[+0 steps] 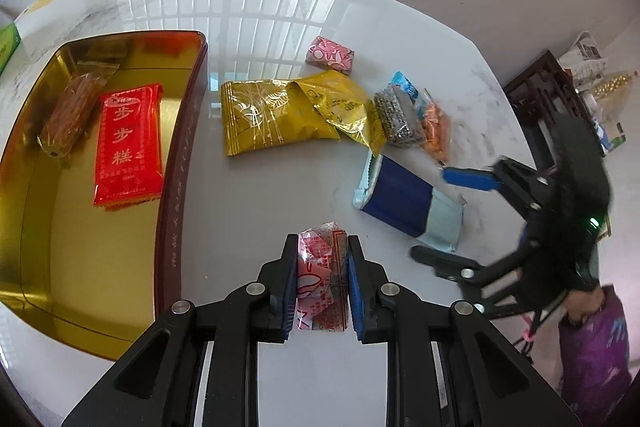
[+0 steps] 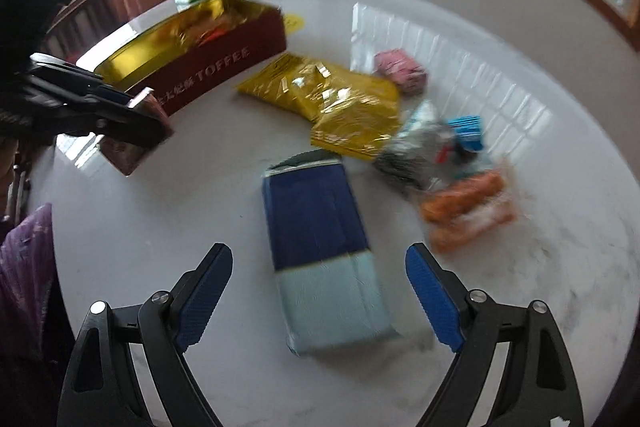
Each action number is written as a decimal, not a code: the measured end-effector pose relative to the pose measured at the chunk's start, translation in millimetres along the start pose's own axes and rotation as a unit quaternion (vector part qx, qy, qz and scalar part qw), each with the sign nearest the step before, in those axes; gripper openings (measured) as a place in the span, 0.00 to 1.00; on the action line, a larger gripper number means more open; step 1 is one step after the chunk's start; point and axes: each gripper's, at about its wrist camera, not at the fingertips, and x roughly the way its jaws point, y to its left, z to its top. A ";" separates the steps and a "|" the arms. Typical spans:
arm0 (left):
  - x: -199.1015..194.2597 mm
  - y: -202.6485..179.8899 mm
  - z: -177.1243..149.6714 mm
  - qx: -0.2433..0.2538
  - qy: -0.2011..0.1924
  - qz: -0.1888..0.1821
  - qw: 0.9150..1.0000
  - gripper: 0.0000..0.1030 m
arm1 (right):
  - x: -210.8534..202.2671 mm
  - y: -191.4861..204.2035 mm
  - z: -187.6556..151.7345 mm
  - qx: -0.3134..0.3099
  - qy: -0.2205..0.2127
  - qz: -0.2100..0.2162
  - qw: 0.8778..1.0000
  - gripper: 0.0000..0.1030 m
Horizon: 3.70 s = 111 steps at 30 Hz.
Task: Organize snacks
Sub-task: 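Lower the pink bar into the tin and open the left gripper while the right gripper lifts the blue packet, then carry the blue packet over the tin and release it with the right gripper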
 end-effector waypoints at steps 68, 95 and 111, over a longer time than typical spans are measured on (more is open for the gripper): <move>-38.8 192.7 1.8 -0.047 -0.104 0.137 0.984 0.22 | -97.0 -157.3 -199.7 0.476 -0.101 -0.321 0.813 0.48; -91.0 208.8 -30.3 -0.069 -0.218 0.182 0.957 0.43 | -96.4 -140.2 -192.8 0.471 -0.116 -0.305 0.819 0.47; -95.0 253.0 -55.0 -0.113 -0.256 0.190 0.941 0.46 | -85.9 -64.4 -139.7 0.443 -0.156 -0.225 0.854 0.47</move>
